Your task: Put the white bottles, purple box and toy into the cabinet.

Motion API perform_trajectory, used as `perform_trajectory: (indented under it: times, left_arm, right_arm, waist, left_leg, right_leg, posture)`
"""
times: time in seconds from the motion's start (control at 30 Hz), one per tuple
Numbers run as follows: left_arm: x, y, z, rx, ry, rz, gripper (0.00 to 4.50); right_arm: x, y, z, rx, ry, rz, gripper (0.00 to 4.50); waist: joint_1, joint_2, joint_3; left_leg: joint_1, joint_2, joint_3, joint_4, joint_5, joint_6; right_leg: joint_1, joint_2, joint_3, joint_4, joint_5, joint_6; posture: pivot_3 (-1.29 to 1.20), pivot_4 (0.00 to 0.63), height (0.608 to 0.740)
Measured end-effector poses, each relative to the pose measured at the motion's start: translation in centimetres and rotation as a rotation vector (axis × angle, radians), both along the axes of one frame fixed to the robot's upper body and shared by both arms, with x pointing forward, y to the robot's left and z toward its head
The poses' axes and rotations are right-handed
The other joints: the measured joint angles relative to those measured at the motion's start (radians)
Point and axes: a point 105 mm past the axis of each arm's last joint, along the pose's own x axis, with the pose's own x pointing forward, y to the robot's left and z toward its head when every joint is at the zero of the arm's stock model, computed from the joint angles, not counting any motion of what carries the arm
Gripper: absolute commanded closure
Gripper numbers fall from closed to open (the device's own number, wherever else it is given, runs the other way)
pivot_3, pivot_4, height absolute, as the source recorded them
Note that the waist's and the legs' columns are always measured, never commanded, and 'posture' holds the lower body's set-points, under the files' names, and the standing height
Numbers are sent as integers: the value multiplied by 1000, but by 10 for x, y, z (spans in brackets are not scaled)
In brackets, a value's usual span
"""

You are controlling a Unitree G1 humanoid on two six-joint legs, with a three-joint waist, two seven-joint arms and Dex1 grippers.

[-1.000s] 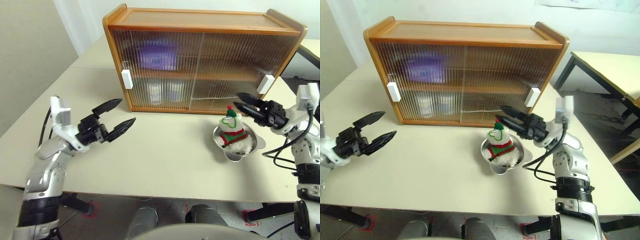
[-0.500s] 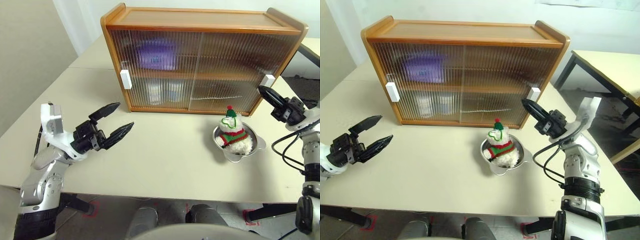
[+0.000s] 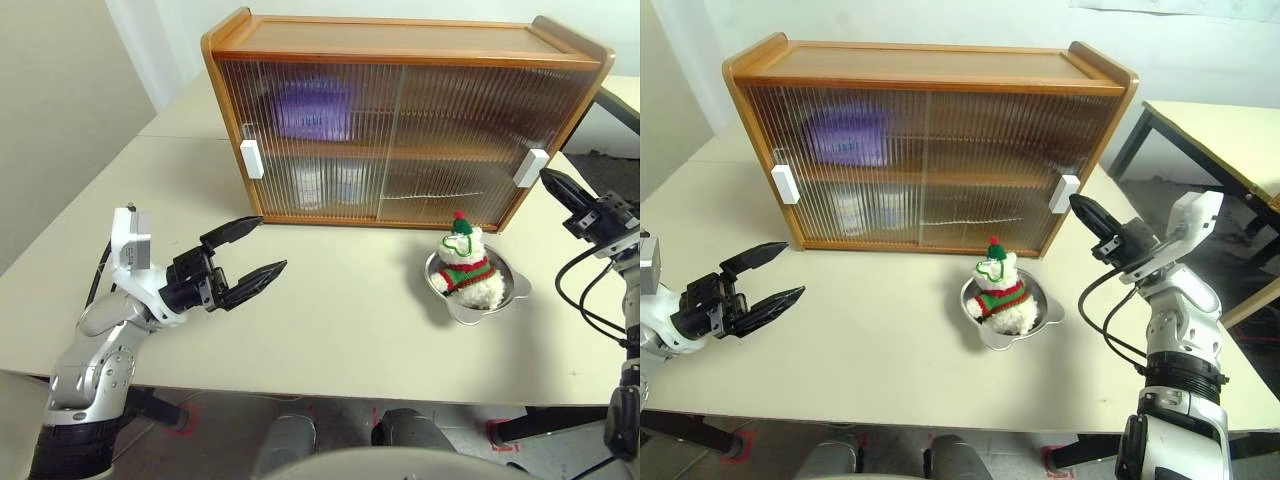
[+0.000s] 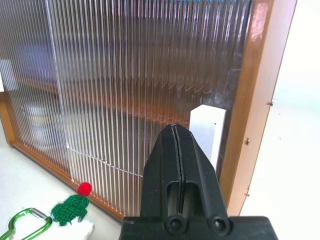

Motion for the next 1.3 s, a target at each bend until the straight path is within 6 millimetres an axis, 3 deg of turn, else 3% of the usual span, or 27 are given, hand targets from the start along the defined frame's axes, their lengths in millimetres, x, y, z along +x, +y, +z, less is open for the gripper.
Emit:
perform_trajectory:
  times: [0.3,0.67,0.97,1.3]
  left_arm:
    - [-2,-7,4,-26,-13,-27,0]
    - [6,-16,39,-235,-91,-66,0]
    - [5,-18,23,-164,-39,-63,0]
    - [6,-17,19,-131,-18,-73,0]
  right_arm:
    - [8,-4,-3,-30,30,-79,4470]
    - [15,-8,4,-58,25,-126,4470]
    - [19,-11,-4,-75,68,-169,4470]
    - [28,-7,-8,-104,95,-186,4470]
  waist:
    - [-1,0,0]
    - [-1,1,0]
    - [-5,1,0]
    - [-11,2,-1]
  left_leg:
    - [0,0,0,0,0,0]
    - [1,0,3,0,0,1]
    - [2,0,4,0,0,2]
    - [2,0,4,0,0,3]
  right_leg:
    - [0,0,2,0,0,0]
    - [1,1,16,0,1,6]
    - [1,1,19,0,1,8]
    - [0,1,19,0,2,8]
  posture:
    - [-20,0,740]
    - [-23,0,740]
    - [-25,0,740]
    - [-23,0,740]
